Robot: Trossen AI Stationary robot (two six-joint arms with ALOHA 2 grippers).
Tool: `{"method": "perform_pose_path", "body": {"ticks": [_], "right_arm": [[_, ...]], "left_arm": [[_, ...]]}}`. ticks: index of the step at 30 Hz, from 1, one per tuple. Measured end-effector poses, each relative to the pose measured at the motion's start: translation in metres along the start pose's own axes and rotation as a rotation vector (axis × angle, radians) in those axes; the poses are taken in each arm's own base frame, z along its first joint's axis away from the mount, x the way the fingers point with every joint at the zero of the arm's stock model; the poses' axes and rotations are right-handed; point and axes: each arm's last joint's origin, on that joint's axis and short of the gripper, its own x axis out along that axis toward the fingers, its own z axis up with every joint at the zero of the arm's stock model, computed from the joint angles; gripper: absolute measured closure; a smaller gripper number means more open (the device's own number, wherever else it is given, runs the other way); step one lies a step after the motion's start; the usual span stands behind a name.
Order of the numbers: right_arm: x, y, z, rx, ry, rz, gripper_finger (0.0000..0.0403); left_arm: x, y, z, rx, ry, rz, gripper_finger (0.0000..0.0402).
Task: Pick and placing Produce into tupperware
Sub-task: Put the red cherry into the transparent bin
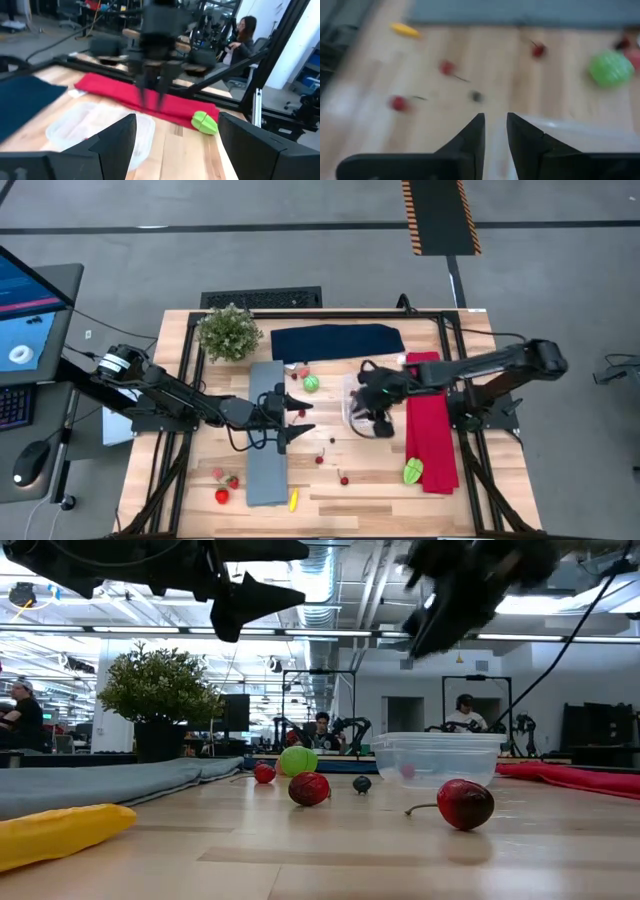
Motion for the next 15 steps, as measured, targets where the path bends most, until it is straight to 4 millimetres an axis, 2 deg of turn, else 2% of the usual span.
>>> {"method": "perform_pose_path", "body": {"ticks": [5,9,12,15], "right_arm": [[-0.048,0.049,0.011,-0.037,-0.169,0.09,0.0308],[-0.082,0.087,0.007,-0.051,-0.264,0.083,0.0308],[-0.096,0.114,-0.004,-0.061,-0.271,0.057,0.0308],[-0.1,0.142,-0.016,-0.084,-0.274,-0.005,0.0308]], "left_arm": [[0.0,-0.001,0.005,0.03,-0.045,-0.02,0.0132],[0.001,-0.003,0.007,0.074,-0.051,-0.056,0.0132],[0.002,-0.005,0.009,0.077,-0.046,-0.09,0.0132],[0.005,-0.008,0.014,0.062,-0.063,-0.101,0.0132]]}}
